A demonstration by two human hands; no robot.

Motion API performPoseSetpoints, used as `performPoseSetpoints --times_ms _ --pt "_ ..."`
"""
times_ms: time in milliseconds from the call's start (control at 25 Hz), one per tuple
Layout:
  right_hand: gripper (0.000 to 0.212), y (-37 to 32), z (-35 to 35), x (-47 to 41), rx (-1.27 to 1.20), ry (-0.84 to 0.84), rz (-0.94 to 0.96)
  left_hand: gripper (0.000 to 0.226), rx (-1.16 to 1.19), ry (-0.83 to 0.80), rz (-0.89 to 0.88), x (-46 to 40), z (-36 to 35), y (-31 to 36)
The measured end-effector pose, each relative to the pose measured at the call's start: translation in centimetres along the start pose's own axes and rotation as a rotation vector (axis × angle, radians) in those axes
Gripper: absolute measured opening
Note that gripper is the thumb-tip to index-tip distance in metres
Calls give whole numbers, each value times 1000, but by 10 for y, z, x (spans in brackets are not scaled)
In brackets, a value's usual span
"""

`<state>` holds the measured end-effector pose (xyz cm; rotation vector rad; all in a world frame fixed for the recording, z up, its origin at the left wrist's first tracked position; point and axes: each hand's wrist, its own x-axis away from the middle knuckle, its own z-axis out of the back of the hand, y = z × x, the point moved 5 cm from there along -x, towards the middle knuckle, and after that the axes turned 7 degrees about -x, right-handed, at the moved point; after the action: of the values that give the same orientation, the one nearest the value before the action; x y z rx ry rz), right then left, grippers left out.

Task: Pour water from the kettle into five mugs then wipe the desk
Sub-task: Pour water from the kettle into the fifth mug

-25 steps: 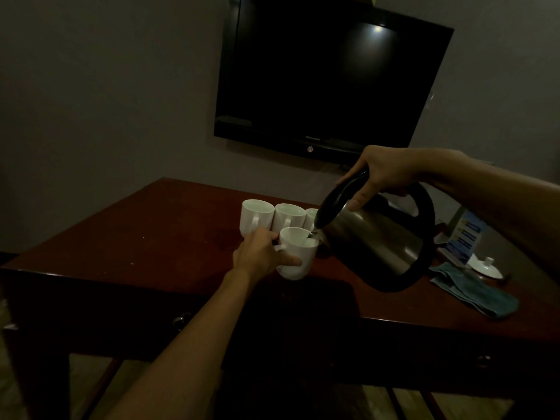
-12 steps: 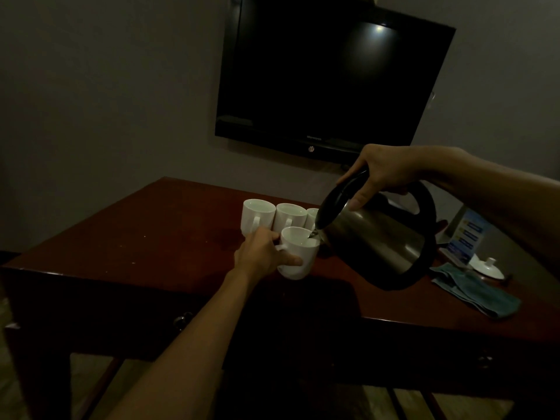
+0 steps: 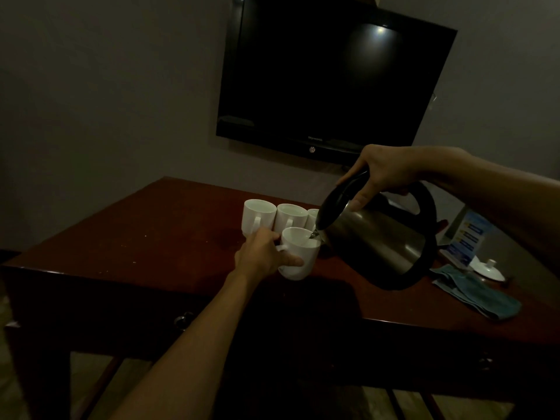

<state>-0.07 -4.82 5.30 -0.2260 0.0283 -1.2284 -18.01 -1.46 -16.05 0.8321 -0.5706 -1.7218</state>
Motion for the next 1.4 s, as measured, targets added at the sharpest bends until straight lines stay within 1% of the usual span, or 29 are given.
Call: performPoseSetpoints --times_ms 200,600,720,840,960,1120,1200,1400 --pt "58 -2 2 1 23 21 8 48 2 1 -4 -1 -1 -2" --pt "58 -5 1 0 40 6 6 40 -23 8 -4 0 0 -1" --pt "55 -7 1 1 37 5 -8 42 -36 23 -4 2 1 1" --pt "59 -8 2 -2 38 9 -8 43 -39 26 -2 2 1 1" --pt "58 -8 1 -2 41 8 -11 43 -41 24 -3 2 0 1" --pt "53 -10 -1 -1 52 4 -5 42 -41 32 -11 4 2 2" --pt "58 -10 -2 -2 60 3 -8 42 -42 33 -10 4 2 2" --pt "55 -14 -1 1 66 10 -16 43 -60 30 -2 1 1 1"
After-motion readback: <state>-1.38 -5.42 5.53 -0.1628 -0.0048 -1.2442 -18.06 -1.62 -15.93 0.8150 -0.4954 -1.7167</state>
